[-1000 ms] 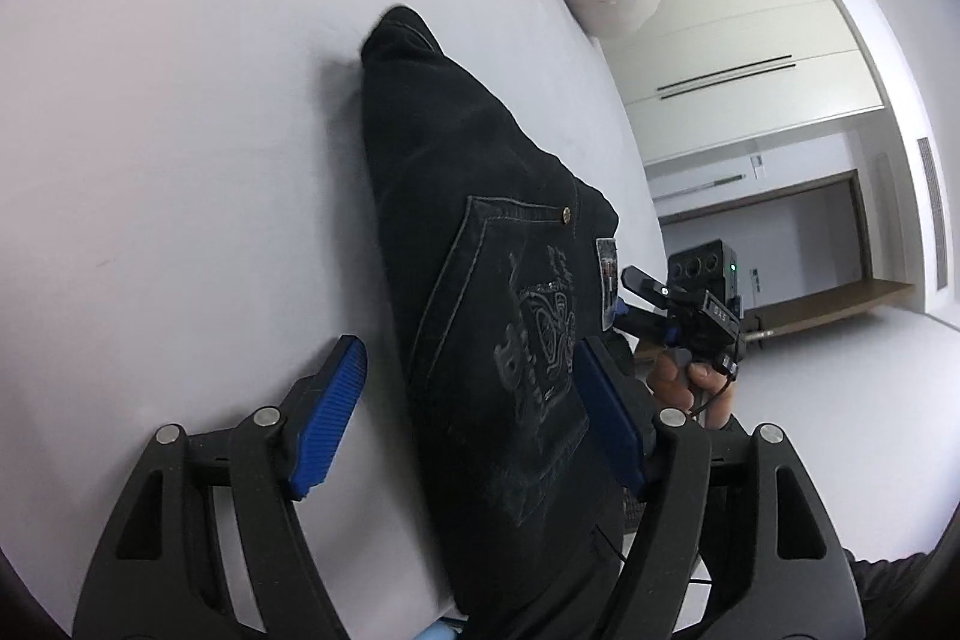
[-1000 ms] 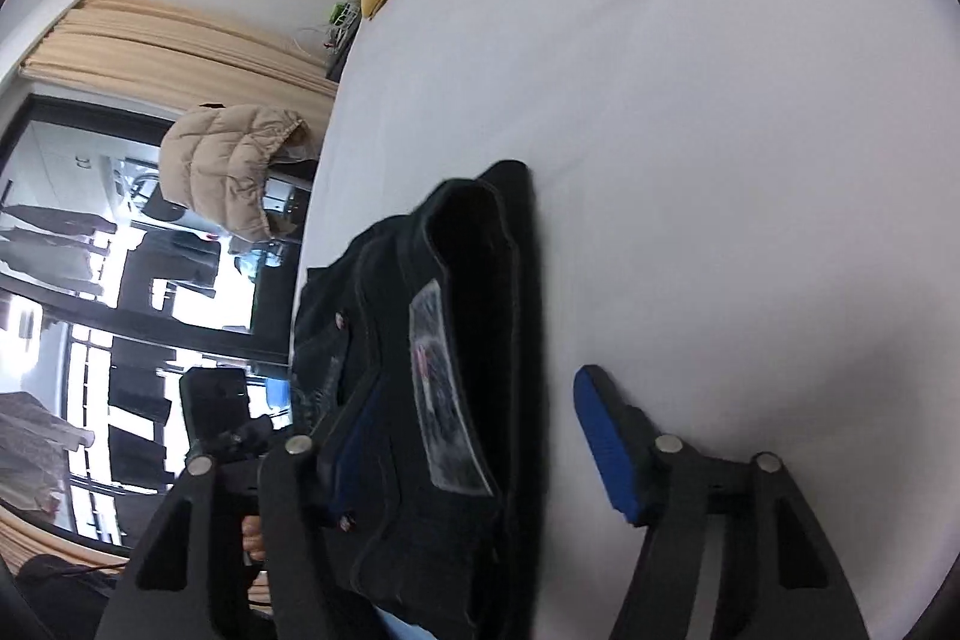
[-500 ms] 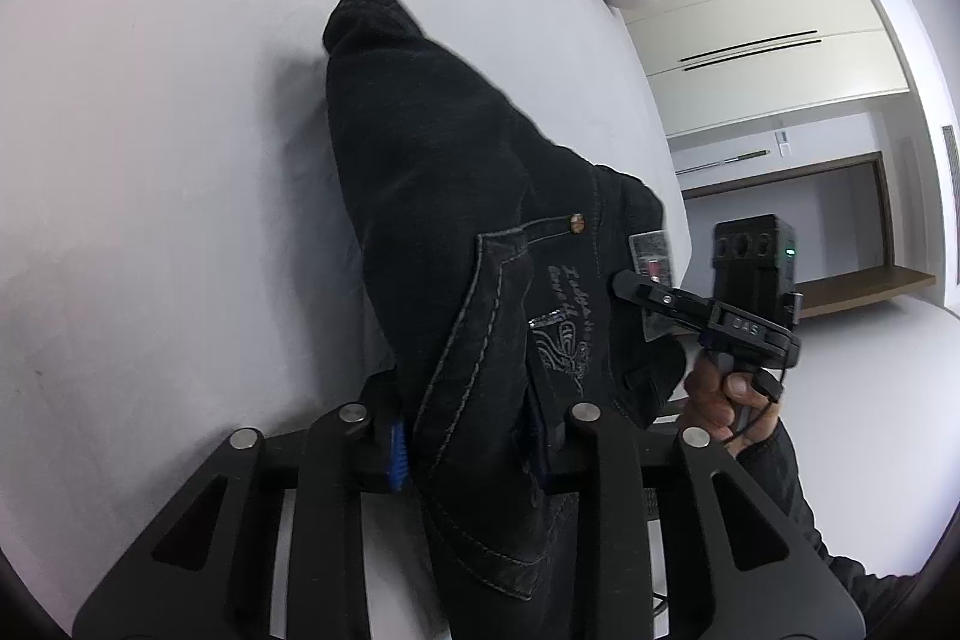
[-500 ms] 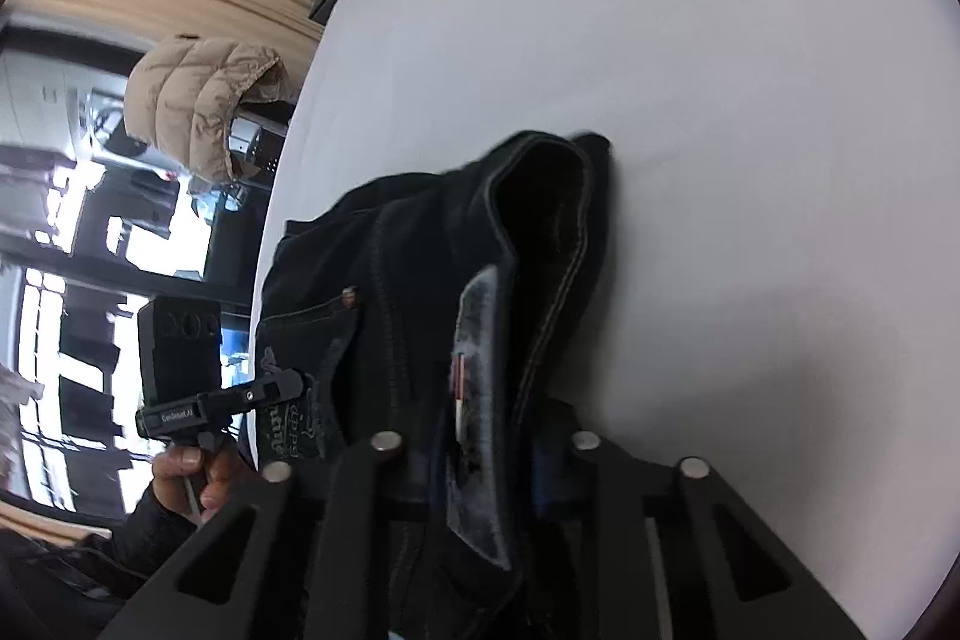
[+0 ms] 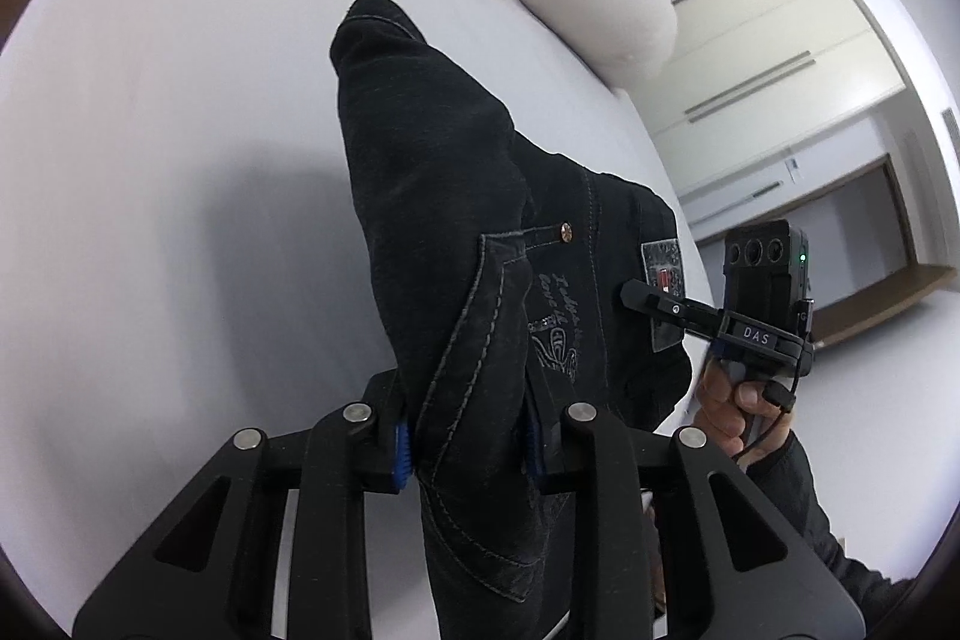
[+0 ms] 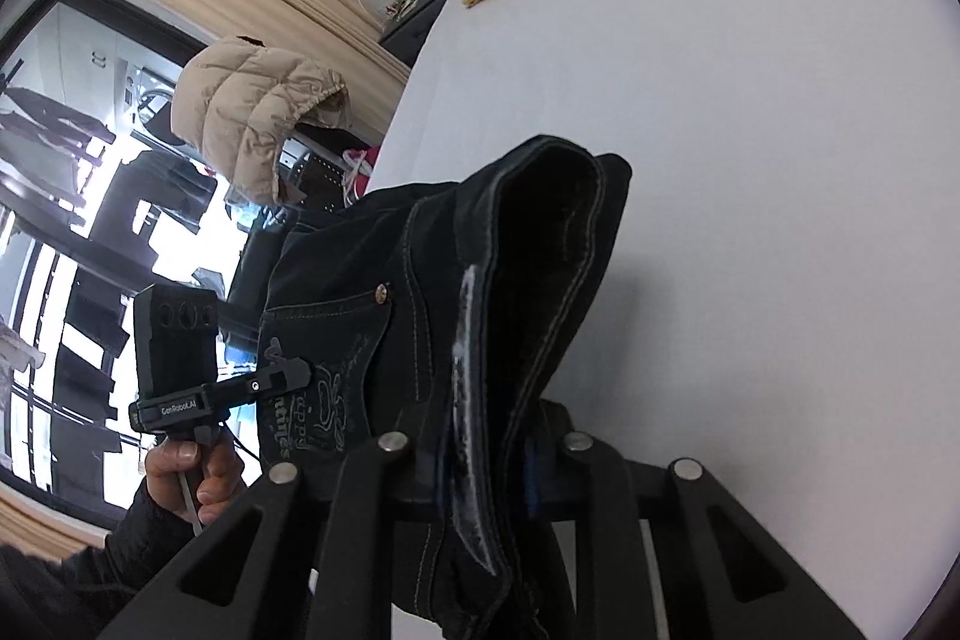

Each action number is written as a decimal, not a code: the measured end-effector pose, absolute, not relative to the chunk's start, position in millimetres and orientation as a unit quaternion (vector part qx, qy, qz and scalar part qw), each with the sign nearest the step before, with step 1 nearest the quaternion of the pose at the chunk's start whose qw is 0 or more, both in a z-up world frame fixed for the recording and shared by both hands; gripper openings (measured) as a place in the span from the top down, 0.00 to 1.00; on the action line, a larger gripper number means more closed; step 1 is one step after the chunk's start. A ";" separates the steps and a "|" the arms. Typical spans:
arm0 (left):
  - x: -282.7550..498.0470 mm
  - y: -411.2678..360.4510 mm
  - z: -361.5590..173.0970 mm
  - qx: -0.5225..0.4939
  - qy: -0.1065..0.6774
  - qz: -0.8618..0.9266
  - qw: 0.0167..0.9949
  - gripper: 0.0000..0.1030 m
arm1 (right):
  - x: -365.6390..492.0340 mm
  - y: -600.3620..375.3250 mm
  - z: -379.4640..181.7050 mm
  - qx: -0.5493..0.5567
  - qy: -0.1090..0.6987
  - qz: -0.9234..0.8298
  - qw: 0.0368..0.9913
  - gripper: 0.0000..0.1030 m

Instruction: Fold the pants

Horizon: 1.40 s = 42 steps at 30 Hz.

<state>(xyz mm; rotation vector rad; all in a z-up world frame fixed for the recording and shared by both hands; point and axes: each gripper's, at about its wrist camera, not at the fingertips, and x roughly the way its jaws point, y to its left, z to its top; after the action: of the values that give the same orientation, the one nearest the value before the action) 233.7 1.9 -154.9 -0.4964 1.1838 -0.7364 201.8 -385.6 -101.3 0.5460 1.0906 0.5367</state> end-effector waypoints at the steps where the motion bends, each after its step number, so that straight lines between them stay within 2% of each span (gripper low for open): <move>1: 246.3 9.2 -158.6 -0.228 0.541 -0.330 0.739 0.76 | 214.1 -381.8 -105.8 0.259 0.507 0.249 0.784 0.81; 8: 300.2 40.9 -212.3 -0.231 0.566 -0.297 0.733 0.75 | 274.7 -362.7 -154.8 0.271 0.533 0.251 0.761 0.81; 11: 306.4 56.1 -241.6 -0.241 0.578 -0.291 0.723 0.70 | 284.8 -363.4 -181.1 0.286 0.545 0.241 0.750 0.79; 12: 305.4 58.9 -247.9 -0.248 0.577 -0.291 0.721 0.67 | 284.3 -367.9 -187.1 0.298 0.544 0.241 0.747 0.76; 13: 306.1 61.4 -253.2 -0.256 0.572 -0.295 0.721 0.66 | 283.0 -373.8 -195.5 0.312 0.544 0.238 0.742 0.68; 17: 300.3 65.3 -258.1 -0.266 0.561 -0.306 0.722 0.64 | 270.1 -392.1 -211.6 0.356 0.528 0.248 0.730 0.66; 20: 299.9 65.9 -250.0 -0.247 0.552 -0.287 0.743 0.57 | 263.2 -396.0 -207.2 0.364 0.519 0.243 0.734 0.56; 21: 308.0 57.1 -247.6 -0.245 0.546 -0.277 0.752 0.53 | 265.6 -391.7 -201.0 0.366 0.515 0.237 0.738 0.48; 22: 309.5 53.6 -239.6 -0.242 0.536 -0.265 0.764 0.50 | 262.4 -393.9 -197.6 0.368 0.510 0.231 0.742 0.39; 24: 296.0 50.6 -217.3 -0.217 0.512 -0.243 0.795 0.44 | 251.8 -400.8 -187.9 0.363 0.501 0.207 0.758 0.32; 25: 286.3 52.0 -203.2 -0.188 0.495 -0.222 0.819 0.35 | 243.7 -403.9 -181.1 0.349 0.499 0.190 0.770 0.30; 29: 222.1 51.0 -138.1 -0.083 0.401 -0.153 0.899 0.22 | 209.9 -400.4 -144.1 0.285 0.482 0.153 0.814 0.30; 31: 183.8 42.6 -99.3 -0.036 0.335 -0.121 0.934 0.05 | 192.1 -389.1 -116.4 0.243 0.457 0.139 0.844 0.29; 32: 168.1 37.0 -85.3 -0.021 0.310 -0.113 0.944 0.03 | 179.7 -380.1 -97.7 0.218 0.438 0.133 0.862 0.29; 35: 116.3 28.9 -40.8 0.029 0.230 -0.069 0.970 0.00 | 147.0 -359.8 -51.5 0.173 0.383 0.117 0.900 0.21; 37: 87.7 23.9 -16.3 0.046 0.194 -0.029 0.979 0.00 | 126.7 -345.0 -22.6 0.147 0.343 0.108 0.921 0.10; 40: 49.5 13.0 8.4 0.052 0.162 0.026 0.985 0.00 | 88.9 -323.9 22.6 0.114 0.266 0.095 0.953 0.02; 42: 32.7 9.9 18.8 0.050 0.157 0.048 0.985 0.00 | 61.4 -311.9 54.0 0.096 0.207 0.077 0.971 0.00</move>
<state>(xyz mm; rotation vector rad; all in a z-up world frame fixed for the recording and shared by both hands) 32.7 9.9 18.8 0.1010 0.3151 0.0961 61.4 -311.9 54.0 0.1941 0.4185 0.1551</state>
